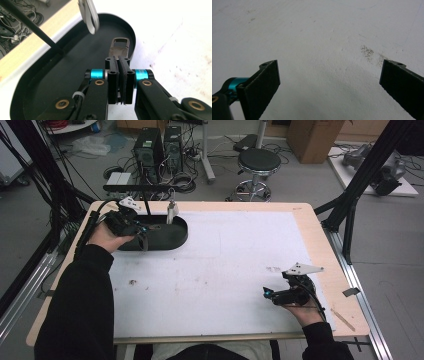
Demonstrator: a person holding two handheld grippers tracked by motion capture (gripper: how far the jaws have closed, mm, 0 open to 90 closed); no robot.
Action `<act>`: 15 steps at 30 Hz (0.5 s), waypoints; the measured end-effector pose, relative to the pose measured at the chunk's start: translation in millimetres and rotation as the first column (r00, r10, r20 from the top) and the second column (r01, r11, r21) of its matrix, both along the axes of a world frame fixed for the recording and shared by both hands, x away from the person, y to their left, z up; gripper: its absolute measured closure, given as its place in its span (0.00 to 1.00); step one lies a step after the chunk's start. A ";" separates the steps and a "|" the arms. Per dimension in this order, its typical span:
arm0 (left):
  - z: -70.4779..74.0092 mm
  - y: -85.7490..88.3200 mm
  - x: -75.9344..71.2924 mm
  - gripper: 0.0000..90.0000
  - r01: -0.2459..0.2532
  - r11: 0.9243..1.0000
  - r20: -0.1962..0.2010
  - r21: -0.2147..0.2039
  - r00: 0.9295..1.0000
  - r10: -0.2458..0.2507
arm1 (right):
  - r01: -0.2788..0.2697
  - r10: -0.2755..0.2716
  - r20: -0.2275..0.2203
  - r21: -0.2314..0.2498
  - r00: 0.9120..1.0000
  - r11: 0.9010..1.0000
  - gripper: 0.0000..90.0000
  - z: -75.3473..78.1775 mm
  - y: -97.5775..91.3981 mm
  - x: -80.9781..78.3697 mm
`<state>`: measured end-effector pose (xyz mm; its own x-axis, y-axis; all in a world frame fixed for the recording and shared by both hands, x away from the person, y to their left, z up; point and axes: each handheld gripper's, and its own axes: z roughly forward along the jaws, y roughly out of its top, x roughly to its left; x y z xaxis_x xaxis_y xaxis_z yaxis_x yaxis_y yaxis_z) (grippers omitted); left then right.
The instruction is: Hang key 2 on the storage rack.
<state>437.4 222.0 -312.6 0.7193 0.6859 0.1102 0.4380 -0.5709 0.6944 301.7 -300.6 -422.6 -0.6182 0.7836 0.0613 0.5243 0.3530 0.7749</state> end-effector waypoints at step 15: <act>33.9 -4.8 12.8 0.96 -0.001 1.000 0.049 -0.006 0.999 0.002 | -0.003 0.003 0.004 0.000 1.000 1.000 0.02 0.1 1.6 0.1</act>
